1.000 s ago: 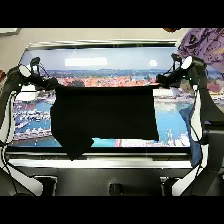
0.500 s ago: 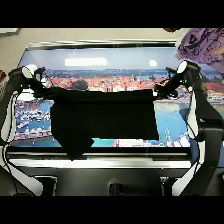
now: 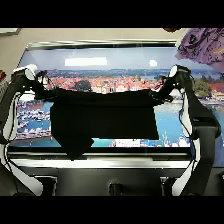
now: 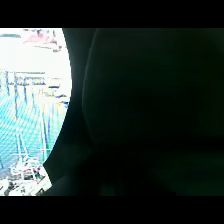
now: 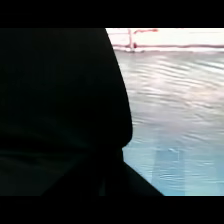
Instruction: Fold the clothes and pants, and hang the long-sleeved shirts on hangers.
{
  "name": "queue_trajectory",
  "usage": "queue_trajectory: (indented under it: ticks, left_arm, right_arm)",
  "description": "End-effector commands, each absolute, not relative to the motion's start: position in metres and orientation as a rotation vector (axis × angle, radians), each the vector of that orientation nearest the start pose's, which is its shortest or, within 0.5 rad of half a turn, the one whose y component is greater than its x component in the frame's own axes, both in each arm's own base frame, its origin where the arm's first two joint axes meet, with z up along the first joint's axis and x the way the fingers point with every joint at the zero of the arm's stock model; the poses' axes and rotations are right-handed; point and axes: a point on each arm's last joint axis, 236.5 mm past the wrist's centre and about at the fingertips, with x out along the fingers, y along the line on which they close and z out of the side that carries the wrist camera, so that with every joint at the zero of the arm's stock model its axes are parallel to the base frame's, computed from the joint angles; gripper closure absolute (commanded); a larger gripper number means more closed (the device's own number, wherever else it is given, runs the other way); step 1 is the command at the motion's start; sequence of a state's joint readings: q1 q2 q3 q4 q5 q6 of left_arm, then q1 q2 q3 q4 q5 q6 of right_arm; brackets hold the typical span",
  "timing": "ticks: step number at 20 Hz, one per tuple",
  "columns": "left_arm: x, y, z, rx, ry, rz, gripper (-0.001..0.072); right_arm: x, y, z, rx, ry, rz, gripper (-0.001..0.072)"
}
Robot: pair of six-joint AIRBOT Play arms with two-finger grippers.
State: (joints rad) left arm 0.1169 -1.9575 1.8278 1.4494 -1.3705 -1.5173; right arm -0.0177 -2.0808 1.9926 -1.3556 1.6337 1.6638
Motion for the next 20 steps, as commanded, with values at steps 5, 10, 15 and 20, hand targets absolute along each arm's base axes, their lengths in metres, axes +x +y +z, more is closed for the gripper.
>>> queue_trajectory:
  ticks: [5,10,15,20]
  left_arm:
    - [0.497,0.053,-0.047,-0.173,1.424,0.060,0.0024]
    - [0.463,0.118,0.030,-0.313,1.334,0.182,0.0028]
    - [0.347,0.128,0.019,-0.692,1.322,0.190,0.0029]
    - [0.272,0.041,-0.032,-0.987,1.335,0.089,0.0029]
  right_arm:
    - [0.443,0.049,-0.061,0.237,1.790,0.120,0.0173]
    - [0.452,0.013,0.008,0.319,1.610,0.159,0.0173]
    - [0.406,-0.023,0.014,0.582,1.515,0.212,0.0182]
    - [0.353,0.009,-0.031,0.667,1.498,0.205,0.0182]
